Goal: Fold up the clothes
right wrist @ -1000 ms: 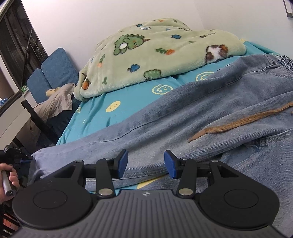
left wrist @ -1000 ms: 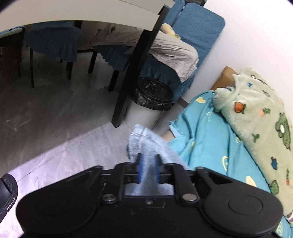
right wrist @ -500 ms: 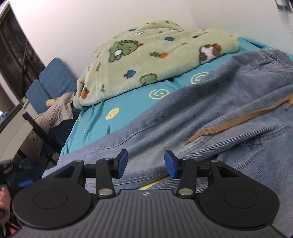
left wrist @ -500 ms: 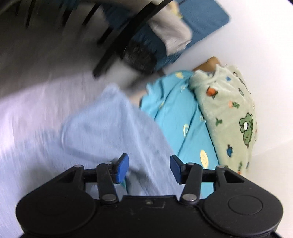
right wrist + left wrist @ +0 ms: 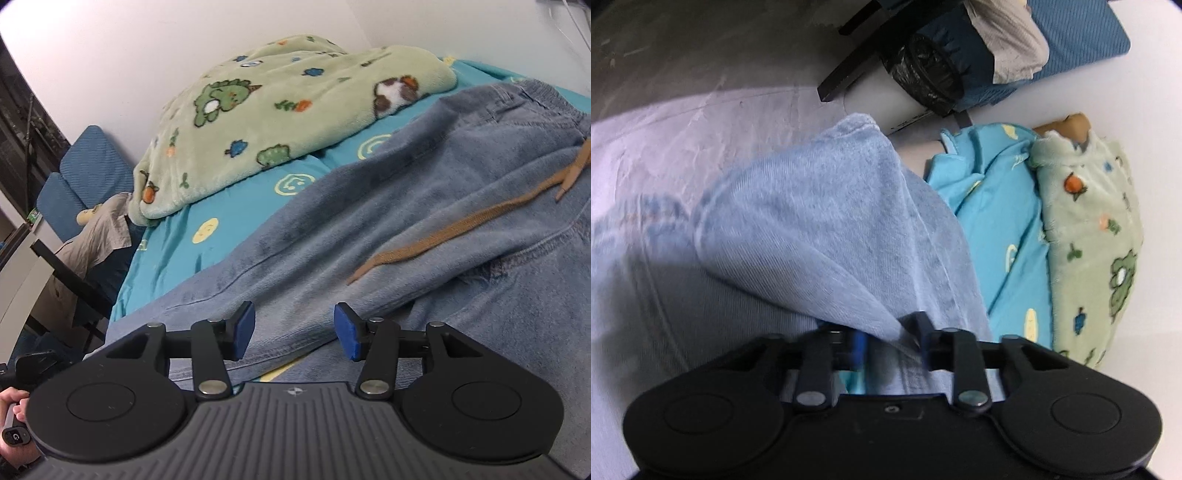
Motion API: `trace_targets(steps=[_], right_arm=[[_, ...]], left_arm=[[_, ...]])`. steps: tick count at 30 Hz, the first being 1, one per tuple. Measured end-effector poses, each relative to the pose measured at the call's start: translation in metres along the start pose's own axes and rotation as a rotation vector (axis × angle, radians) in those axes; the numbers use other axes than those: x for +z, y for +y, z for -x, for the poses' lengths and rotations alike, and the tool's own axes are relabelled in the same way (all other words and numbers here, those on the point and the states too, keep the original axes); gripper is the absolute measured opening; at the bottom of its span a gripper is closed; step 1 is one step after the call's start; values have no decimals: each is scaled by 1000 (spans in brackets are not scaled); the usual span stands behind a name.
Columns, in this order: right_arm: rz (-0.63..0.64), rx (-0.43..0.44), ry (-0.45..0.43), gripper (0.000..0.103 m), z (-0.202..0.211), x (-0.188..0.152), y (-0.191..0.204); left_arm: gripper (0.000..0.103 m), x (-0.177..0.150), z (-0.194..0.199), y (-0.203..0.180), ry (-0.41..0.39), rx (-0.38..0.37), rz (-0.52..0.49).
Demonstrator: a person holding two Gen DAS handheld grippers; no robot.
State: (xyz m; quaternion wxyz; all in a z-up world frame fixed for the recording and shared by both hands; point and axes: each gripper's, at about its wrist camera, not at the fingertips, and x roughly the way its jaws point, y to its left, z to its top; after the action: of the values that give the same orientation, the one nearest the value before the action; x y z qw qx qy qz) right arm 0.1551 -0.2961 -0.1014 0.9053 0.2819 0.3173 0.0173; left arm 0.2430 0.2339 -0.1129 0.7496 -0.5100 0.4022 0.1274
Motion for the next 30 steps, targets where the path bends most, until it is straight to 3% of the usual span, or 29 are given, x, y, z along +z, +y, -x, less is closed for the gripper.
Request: trace_targets(steps=[1,5,10,18,21,24,30], right_arm=[[-6,-1,4,51,-2,0,-1],[-8,-3,13,51,-6,1,-1],[13,2,11,51,-5,1,2],[-6,-10,-3,51,2,5,-1],[-16,-13,-4,51,4,6,-3],[-16,-4,-4,51,5,7,-2],[0,27,-15,51,9,8,0]], left_arm=[[12,1,0,-1,0,1,-19],[6,-2,23,-10,-48,-57,-96],[5,-9,68,-7,-136,-149,-107],[6,-14,42,21,-40,52,-38],[10,-13,44,24,-17,70,-35],[24,-15,56,23,-10,89,-60],[38,-11,92,31,32,20,-31]])
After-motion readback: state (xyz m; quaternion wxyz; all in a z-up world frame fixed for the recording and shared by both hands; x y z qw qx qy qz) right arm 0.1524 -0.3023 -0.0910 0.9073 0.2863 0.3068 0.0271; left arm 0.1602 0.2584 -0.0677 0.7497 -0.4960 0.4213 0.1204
